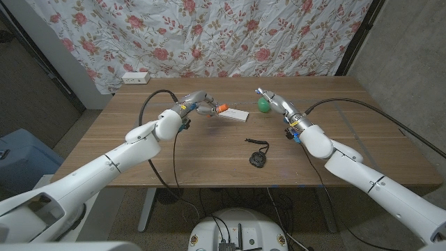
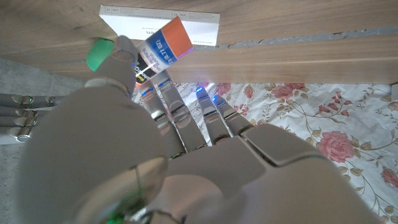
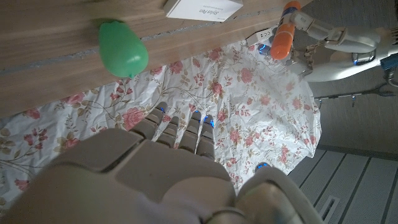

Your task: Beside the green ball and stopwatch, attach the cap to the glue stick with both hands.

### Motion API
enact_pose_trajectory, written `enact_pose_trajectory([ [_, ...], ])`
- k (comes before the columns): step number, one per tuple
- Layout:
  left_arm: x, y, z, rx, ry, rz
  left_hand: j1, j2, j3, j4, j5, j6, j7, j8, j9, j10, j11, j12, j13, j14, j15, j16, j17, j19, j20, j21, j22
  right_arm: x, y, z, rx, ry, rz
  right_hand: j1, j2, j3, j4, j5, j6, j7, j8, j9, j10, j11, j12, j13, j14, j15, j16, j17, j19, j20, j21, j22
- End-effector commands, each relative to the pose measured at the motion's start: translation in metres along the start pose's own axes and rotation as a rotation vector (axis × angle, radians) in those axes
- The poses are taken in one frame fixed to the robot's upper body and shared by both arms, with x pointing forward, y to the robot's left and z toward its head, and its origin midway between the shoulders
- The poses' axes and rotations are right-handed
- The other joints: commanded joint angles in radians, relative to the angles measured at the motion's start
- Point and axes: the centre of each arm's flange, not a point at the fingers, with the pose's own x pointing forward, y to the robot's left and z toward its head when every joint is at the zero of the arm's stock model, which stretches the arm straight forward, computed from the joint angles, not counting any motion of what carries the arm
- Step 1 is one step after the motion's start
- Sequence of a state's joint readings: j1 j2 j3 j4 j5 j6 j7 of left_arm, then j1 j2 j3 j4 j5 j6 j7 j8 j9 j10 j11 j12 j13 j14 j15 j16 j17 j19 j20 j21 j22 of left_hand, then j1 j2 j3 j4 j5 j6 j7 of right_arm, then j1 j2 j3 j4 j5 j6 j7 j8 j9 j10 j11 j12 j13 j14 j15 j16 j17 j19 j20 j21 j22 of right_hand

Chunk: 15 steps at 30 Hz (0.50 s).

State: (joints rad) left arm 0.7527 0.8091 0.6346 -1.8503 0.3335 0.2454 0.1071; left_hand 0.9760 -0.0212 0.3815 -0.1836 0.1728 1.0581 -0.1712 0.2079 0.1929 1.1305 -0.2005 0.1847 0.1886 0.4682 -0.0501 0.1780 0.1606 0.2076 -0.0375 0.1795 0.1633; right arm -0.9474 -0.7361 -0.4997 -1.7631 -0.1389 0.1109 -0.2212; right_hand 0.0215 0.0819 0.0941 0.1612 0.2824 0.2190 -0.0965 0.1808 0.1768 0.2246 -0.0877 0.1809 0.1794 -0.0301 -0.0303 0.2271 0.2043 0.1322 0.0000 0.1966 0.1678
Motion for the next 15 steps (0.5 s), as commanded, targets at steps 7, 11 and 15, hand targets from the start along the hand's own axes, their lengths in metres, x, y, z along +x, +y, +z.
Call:
enact_pose_trajectory([
  [7,-0.012,0.001,0.0,0.16,-0.008,-0.021,-0.078,0.071,0.008,0.013,0.007,0.041,0.04,-0.004,0.005,0.006,-0.02,-0.002,0.003,0.006,-0.114,-0.002,0.002,0.001,-0.041,0.004,0.002,-0.013,-0.023,-0.024,0.061,0.084,-0.12,0.007,0.075,0.012,-0.003,0.006,-0.003,0.001,0.001,-0.001,-0.001,0.003,0.003,0.001,0.019,-0.029,0.001,-0.001,0.013,-0.006,0.005,0.0],
  [11,-0.012,0.001,0.001,0.196,-0.008,-0.024,-0.078,0.071,0.008,0.013,0.007,0.038,0.039,-0.005,0.005,0.002,-0.02,-0.002,0.003,0.006,-0.115,-0.002,0.002,0.0,-0.041,0.003,0.002,-0.017,-0.028,-0.031,0.09,0.103,-0.148,0.009,0.074,0.014,-0.004,0.007,0.0,0.002,0.003,-0.001,0.005,0.002,0.006,0.001,0.023,-0.028,0.002,-0.001,0.013,-0.006,0.003,0.0],
  [15,-0.011,0.001,0.003,0.223,-0.006,-0.029,-0.078,0.07,0.008,0.013,0.008,0.035,0.037,-0.005,0.005,-0.001,-0.02,-0.002,0.003,0.006,-0.115,-0.002,0.002,-0.001,-0.041,0.003,0.002,-0.022,-0.032,-0.036,0.105,0.126,-0.176,0.009,0.074,0.016,-0.004,0.007,0.0,0.004,0.004,-0.001,0.003,0.005,0.005,0.001,0.025,-0.026,0.001,-0.002,0.014,-0.006,0.003,0.0],
])
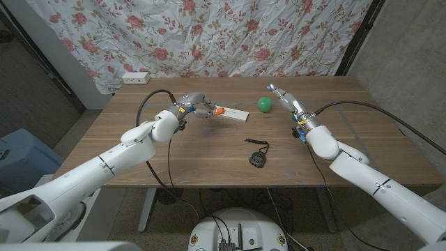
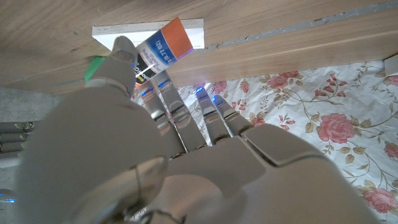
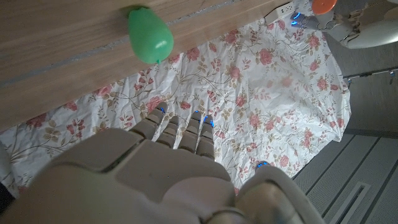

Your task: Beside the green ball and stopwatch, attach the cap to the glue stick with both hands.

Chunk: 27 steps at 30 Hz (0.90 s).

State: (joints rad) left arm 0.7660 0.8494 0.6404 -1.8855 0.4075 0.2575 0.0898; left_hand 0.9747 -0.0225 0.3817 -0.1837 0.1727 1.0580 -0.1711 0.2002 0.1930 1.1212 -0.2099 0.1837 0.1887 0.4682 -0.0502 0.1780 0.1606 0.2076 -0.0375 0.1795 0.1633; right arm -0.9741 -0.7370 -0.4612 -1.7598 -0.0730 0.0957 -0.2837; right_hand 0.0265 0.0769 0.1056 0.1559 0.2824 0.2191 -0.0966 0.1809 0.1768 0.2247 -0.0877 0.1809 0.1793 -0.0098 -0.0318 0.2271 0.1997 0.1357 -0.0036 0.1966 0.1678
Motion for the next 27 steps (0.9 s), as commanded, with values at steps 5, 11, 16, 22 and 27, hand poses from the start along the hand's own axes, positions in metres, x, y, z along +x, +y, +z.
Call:
enact_pose_trajectory([
  [5,-0.002,-0.001,0.005,0.144,0.01,-0.037,-0.076,0.07,0.008,0.012,0.008,0.025,0.038,-0.001,0.006,0.0,-0.012,-0.002,0.003,0.005,-0.116,-0.002,0.002,-0.003,-0.042,0.003,0.002,-0.017,-0.021,-0.03,0.098,0.099,-0.132,0.005,0.078,0.007,0.001,0.007,0.0,0.005,0.004,-0.001,0.002,0.006,0.005,0.001,0.004,-0.024,0.0,0.003,0.01,-0.003,0.001,0.0],
  [11,0.001,0.0,0.006,0.181,-0.001,-0.058,-0.074,0.069,0.009,0.011,0.009,0.018,0.036,-0.002,0.006,-0.01,-0.012,-0.004,0.003,0.004,-0.117,-0.003,0.002,-0.005,-0.042,0.002,0.002,-0.022,-0.027,-0.037,0.139,0.121,-0.17,0.005,0.077,0.01,0.0,0.008,-0.003,0.008,0.004,-0.001,0.001,0.008,0.004,0.001,0.003,-0.023,-0.002,0.002,0.01,-0.01,-0.001,0.0],
  [16,0.004,0.0,0.012,0.245,-0.028,-0.068,-0.071,0.069,0.01,0.01,0.009,0.014,0.033,-0.003,0.006,-0.016,-0.012,-0.005,0.003,0.003,-0.119,-0.003,0.001,-0.007,-0.039,0.002,0.002,-0.025,-0.03,-0.043,0.183,0.132,-0.182,0.006,0.077,0.012,0.0,0.008,-0.005,0.009,0.003,-0.001,-0.002,0.011,0.003,0.001,0.003,-0.024,-0.003,0.002,0.012,-0.013,-0.001,0.0],
  [22,0.003,-0.001,0.014,0.294,-0.04,-0.077,-0.068,0.069,0.011,0.009,0.01,0.006,0.027,-0.004,0.006,-0.024,-0.013,-0.005,0.003,0.001,-0.121,-0.004,0.001,-0.008,-0.038,0.002,0.002,-0.03,-0.032,-0.049,0.225,0.148,-0.188,0.006,0.077,0.015,-0.001,0.008,-0.011,0.012,0.002,-0.001,-0.006,0.015,0.002,0.001,0.004,-0.023,-0.004,0.002,0.015,-0.014,-0.001,0.0],
  [27,0.001,-0.002,0.013,0.337,-0.04,-0.083,-0.066,0.068,0.012,0.008,0.01,0.002,0.027,-0.005,0.007,-0.03,-0.013,-0.005,0.003,-0.001,-0.122,-0.004,0.001,-0.009,-0.037,0.002,0.002,-0.033,-0.033,-0.055,0.274,0.164,-0.189,0.007,0.076,0.018,-0.001,0.009,-0.017,0.013,0.0,-0.001,-0.009,0.022,0.002,0.001,0.006,-0.016,-0.004,0.001,0.017,-0.014,-0.001,0.0],
])
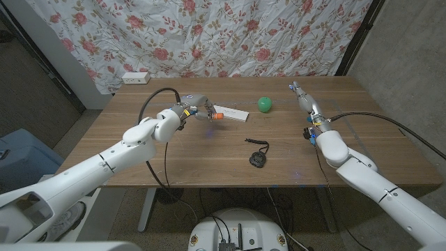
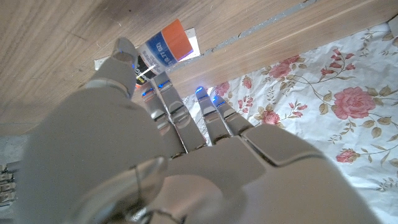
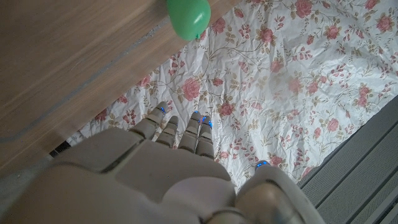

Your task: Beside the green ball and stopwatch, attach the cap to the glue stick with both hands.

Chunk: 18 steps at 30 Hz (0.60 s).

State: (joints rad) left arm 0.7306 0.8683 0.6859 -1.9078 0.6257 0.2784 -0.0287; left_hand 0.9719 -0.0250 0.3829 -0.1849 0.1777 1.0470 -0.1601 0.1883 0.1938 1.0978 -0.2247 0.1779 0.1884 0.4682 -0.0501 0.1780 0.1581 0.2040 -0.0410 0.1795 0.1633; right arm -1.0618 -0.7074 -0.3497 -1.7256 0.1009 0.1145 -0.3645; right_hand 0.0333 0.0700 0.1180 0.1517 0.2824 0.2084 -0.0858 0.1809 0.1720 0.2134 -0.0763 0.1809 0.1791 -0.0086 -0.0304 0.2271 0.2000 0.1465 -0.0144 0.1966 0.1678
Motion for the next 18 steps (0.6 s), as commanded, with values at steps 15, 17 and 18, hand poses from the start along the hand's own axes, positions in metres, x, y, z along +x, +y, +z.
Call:
enact_pose_trajectory([
  [15,-0.004,-0.015,-0.005,0.205,-0.016,-0.025,-0.062,0.068,0.01,0.01,0.005,0.006,0.01,0.008,0.006,-0.018,0.002,0.001,0.003,-0.003,-0.12,-0.004,0.004,-0.007,-0.033,0.002,0.002,-0.011,-0.013,-0.029,0.207,0.079,-0.03,-0.001,0.077,0.012,0.002,0.009,-0.02,0.009,-0.001,0.003,-0.011,0.03,0.0,0.001,0.026,0.001,-0.001,0.001,0.018,-0.003,-0.001,-0.001],
  [17,-0.003,-0.018,-0.007,0.206,-0.012,-0.034,-0.062,0.067,0.01,0.011,0.005,0.004,0.009,0.008,0.006,-0.02,0.002,0.001,0.004,-0.004,-0.12,-0.004,0.004,-0.007,-0.034,0.002,0.002,-0.01,-0.013,-0.031,0.22,0.084,-0.028,-0.002,0.076,0.012,0.002,0.009,-0.02,0.01,-0.001,0.003,-0.011,0.03,0.001,0.001,0.027,0.0,-0.001,0.001,0.018,-0.004,-0.001,-0.001],
  [18,-0.002,-0.019,-0.007,0.206,-0.01,-0.038,-0.062,0.067,0.01,0.011,0.005,0.004,0.008,0.008,0.006,-0.021,0.002,0.002,0.004,-0.004,-0.12,-0.004,0.004,-0.008,-0.034,0.002,0.002,-0.01,-0.013,-0.032,0.223,0.086,-0.03,-0.002,0.076,0.012,0.003,0.009,-0.02,0.011,-0.001,0.003,-0.01,0.03,0.001,0.001,0.027,0.0,-0.001,0.001,0.018,-0.004,-0.002,-0.001],
])
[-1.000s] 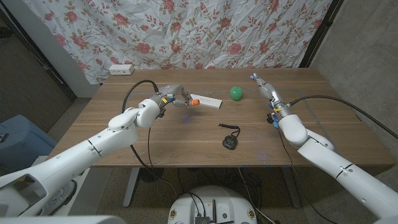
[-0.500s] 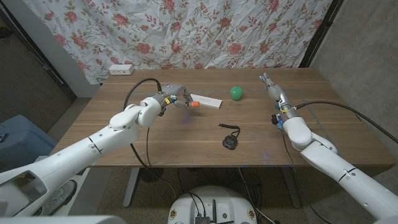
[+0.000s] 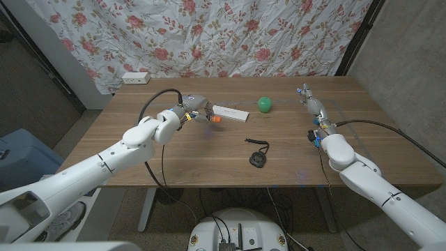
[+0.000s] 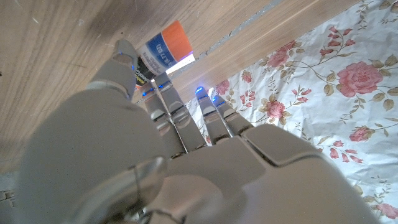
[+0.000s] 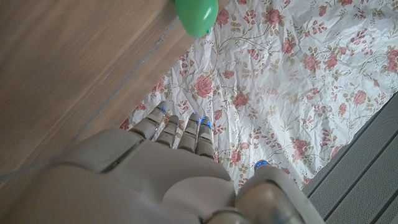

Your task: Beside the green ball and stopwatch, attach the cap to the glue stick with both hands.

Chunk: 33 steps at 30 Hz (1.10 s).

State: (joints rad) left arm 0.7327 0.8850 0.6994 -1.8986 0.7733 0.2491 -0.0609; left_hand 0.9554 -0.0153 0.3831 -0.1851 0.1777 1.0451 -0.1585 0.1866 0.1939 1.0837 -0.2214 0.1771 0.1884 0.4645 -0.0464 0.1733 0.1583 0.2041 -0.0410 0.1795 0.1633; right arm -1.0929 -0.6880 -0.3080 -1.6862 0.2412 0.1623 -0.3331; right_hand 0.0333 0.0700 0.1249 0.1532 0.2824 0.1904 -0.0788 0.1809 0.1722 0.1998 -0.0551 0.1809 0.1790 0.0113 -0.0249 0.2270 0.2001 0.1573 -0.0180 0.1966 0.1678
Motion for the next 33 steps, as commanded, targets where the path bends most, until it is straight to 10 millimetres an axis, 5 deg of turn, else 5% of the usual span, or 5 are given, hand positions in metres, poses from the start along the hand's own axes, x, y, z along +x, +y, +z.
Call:
enact_pose_trajectory([
  [1,0.002,-0.016,-0.006,0.05,0.01,-0.022,-0.045,0.057,0.01,0.011,0.005,0.004,0.005,0.009,0.006,-0.007,-0.002,0.002,0.004,0.0,-0.123,0.001,0.003,-0.008,-0.034,0.002,0.002,-0.001,-0.004,-0.011,0.079,0.032,-0.005,-0.002,0.076,0.006,0.001,0.009,-0.002,0.004,0.0,0.003,0.003,0.01,0.001,0.001,0.007,-0.006,-0.002,0.001,0.007,0.0,-0.002,-0.001],
  [33,0.003,-0.049,-0.014,0.042,0.054,-0.069,-0.063,0.052,0.001,0.02,0.004,-0.026,-0.004,0.007,0.007,-0.042,-0.002,0.003,0.004,0.001,-0.111,0.003,0.004,-0.019,-0.034,0.001,0.002,0.008,0.009,-0.024,0.197,0.071,0.038,-0.006,0.075,0.015,0.003,0.009,-0.005,0.021,0.002,0.003,-0.007,0.024,0.002,0.001,0.009,-0.017,-0.008,0.002,0.023,-0.005,-0.002,-0.001],
])
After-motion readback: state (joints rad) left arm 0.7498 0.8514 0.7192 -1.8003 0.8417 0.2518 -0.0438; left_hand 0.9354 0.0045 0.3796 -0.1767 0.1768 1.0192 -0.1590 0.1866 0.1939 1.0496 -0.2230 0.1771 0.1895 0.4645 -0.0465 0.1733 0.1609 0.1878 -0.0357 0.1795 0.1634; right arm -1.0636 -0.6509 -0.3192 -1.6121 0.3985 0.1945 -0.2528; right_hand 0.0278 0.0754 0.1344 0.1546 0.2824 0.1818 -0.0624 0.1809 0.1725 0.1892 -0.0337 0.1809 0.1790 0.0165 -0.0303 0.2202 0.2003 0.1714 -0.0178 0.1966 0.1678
